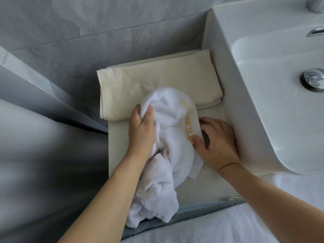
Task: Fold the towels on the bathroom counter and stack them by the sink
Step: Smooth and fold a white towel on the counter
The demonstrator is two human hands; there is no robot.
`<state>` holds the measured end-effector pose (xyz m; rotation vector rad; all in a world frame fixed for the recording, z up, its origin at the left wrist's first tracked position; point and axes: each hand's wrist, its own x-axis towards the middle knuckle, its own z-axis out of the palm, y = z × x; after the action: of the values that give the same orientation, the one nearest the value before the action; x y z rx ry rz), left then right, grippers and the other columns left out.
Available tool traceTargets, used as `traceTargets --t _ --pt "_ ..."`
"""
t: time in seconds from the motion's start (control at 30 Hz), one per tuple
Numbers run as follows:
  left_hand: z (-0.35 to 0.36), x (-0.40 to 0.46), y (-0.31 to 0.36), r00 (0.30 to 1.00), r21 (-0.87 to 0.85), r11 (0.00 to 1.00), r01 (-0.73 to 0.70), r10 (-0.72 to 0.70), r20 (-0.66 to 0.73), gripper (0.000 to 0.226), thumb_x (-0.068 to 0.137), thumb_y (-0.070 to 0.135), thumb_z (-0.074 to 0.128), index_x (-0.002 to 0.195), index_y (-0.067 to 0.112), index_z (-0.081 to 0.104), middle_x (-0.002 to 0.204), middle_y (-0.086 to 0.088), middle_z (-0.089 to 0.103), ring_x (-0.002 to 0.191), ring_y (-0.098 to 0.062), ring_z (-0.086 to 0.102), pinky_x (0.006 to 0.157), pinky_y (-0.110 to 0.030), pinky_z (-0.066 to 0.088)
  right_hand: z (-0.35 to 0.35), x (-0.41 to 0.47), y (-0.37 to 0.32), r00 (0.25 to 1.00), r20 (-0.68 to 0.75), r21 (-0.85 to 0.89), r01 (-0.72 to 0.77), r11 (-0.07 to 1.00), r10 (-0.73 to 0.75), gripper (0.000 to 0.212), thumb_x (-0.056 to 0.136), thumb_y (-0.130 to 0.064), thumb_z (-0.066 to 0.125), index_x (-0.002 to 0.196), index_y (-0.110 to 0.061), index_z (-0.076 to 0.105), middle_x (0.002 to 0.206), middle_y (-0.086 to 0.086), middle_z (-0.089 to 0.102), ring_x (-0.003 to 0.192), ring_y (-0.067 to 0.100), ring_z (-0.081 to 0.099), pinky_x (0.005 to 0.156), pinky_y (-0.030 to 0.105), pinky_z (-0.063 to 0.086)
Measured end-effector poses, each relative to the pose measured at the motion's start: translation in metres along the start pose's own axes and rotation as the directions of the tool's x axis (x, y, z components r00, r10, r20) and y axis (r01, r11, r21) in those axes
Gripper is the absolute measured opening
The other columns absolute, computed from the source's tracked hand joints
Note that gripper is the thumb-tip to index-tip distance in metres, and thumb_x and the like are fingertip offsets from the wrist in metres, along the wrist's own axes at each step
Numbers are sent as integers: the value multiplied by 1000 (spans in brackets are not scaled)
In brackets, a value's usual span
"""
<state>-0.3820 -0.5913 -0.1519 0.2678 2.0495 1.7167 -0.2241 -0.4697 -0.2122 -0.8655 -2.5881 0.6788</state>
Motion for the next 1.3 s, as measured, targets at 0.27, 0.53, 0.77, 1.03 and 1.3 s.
traceTargets --t 0.27,0.53,0.77,1.03,1.3 --pt "-28 5 15 960 -306 910 279 -270 71 37 87 49 62 124 42 61 124 6 69 114 -18 66 100 -48 50 1 -5 0 990 51 -36 130 991 -128 39 83 -60 49 80 -23 60 124 -6 59 110 22 49 86 34 31" --pt "-25 -6 10 935 -338 871 355 -325 145 33 99 41 54 130 28 59 121 -6 70 110 -26 68 99 -54 50 4 -3 -2 971 118 -120 224 967 -210 28 81 -42 51 77 -15 58 124 -1 57 108 26 51 85 36 32" --pt "-65 -11 12 995 -215 974 77 -61 82 17 96 32 59 110 38 68 114 7 73 107 -15 69 87 -36 58 9 2 3 986 -161 64 -35 997 45 18 88 -20 53 95 -4 56 90 18 59 81 38 54 69 45 44" --pt "-98 -31 -3 996 61 998 -3 9 -94 31 86 25 54 84 55 64 93 20 71 92 -5 69 84 -34 55 9 -8 -31 870 -113 330 -423 844 480 44 89 -48 50 122 -19 53 85 -3 63 98 31 56 90 43 45" --pt "-94 -37 6 988 -40 996 76 -81 -129 19 96 42 47 86 45 63 107 14 65 105 -8 61 93 -34 50 18 -4 -77 612 171 522 -721 456 772 23 86 -22 46 95 -10 63 90 11 67 87 33 63 74 37 52"
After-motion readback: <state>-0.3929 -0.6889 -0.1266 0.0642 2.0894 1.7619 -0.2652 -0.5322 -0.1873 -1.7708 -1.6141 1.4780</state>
